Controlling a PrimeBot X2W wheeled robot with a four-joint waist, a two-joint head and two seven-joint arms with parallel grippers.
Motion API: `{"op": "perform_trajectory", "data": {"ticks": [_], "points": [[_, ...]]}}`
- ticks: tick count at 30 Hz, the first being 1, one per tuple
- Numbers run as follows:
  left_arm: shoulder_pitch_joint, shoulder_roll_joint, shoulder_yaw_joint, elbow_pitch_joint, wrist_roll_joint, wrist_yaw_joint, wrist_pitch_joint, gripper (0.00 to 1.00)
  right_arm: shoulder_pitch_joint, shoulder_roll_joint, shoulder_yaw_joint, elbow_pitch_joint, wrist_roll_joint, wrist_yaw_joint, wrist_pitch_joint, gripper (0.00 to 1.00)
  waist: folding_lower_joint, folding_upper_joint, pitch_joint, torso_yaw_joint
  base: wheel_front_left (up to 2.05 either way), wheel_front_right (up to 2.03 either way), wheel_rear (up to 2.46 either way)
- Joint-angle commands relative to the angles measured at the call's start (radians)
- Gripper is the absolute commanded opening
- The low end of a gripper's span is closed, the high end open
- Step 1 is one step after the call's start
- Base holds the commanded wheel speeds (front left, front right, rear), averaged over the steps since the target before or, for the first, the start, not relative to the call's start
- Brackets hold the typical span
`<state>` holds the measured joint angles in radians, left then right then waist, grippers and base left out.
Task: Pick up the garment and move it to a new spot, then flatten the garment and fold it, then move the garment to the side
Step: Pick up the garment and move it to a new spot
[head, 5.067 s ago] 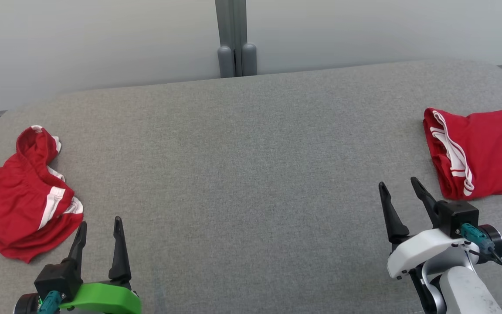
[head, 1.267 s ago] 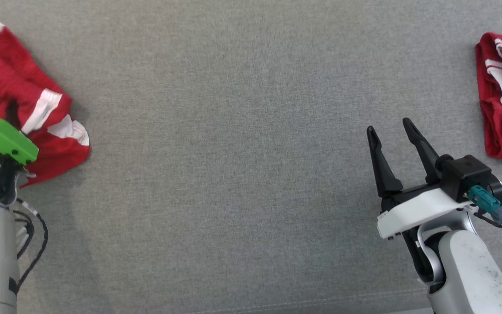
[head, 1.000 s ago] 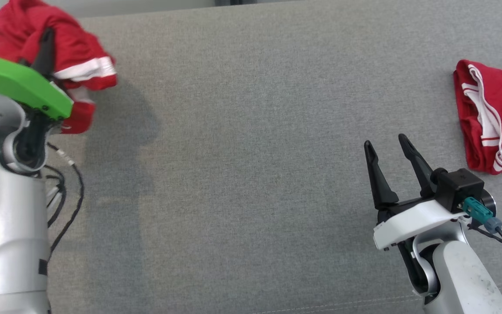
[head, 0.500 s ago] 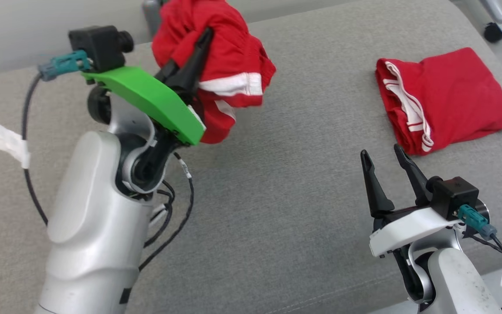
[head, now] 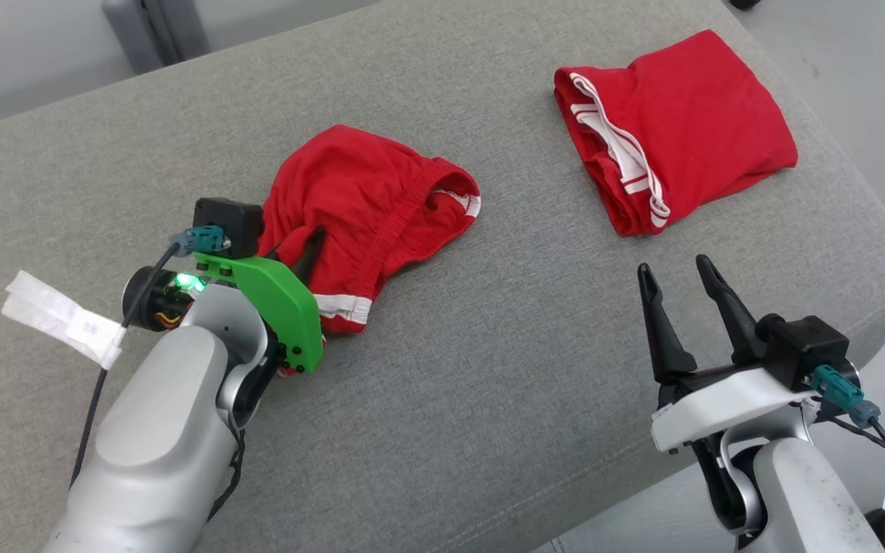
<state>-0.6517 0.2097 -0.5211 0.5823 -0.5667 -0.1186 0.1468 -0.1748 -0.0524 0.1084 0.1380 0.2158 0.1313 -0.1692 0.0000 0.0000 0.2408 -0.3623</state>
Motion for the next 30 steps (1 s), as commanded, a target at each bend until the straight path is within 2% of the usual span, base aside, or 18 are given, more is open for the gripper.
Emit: {"op": "perform_trajectory", "data": {"ticks": [1, 7, 9, 14, 19, 23, 30], "points": [[-0.01, 0.0, -0.009, 0.021, 0.007, 0.0, -0.018, 1.0, -0.005, 0.001, -0.01, 0.002, -0.001, -0.001, -0.007, 1.0, 0.0, 0.0, 0.013, 0.002, 0.0, 0.0, 0.0], [-0.024, -0.023, -0.005, 0.072, 0.007, -0.004, -0.131, 1.0, 0.003, 0.001, -0.037, -0.002, -0.011, -0.001, -0.004, 1.0, 0.0, 0.0, 0.0, 0.075, 0.0, 0.0, 0.0], [-0.001, -0.03, 0.018, 0.052, -0.005, -0.003, -0.228, 1.0, 0.012, 0.001, -0.051, -0.007, -0.019, -0.001, 0.001, 1.0, 0.0, 0.0, -0.021, 0.122, 0.0, 0.0, 0.0], [0.073, -0.032, 0.083, 0.002, -0.022, 0.06, -0.365, 1.0, 0.026, -0.003, -0.074, -0.016, -0.026, -0.001, 0.018, 1.0, 0.0, 0.0, -0.06, 0.19, 0.0, 0.0, 0.0], [0.19, -0.035, 0.17, -0.087, -0.032, 0.119, -0.408, 1.0, 0.041, -0.011, -0.113, -0.033, -0.032, -0.001, 0.028, 1.0, 0.0, 0.0, -0.094, 0.248, 0.0, 0.0, 0.0], [0.315, -0.042, 0.261, -0.219, 0.038, 0.146, -0.411, 1.0, 0.056, -0.016, -0.137, -0.038, -0.039, -0.001, 0.035, 1.0, 0.0, 0.0, -0.11, 0.286, 0.0, 0.0, 0.0], [0.496, -0.062, 0.36, -0.338, 0.179, 0.102, -0.411, 1.0, 0.074, -0.032, -0.161, -0.021, -0.039, -0.001, 0.036, 1.0, 0.0, 0.0, -0.141, 0.331, 0.0, 0.0, 0.0]]}}
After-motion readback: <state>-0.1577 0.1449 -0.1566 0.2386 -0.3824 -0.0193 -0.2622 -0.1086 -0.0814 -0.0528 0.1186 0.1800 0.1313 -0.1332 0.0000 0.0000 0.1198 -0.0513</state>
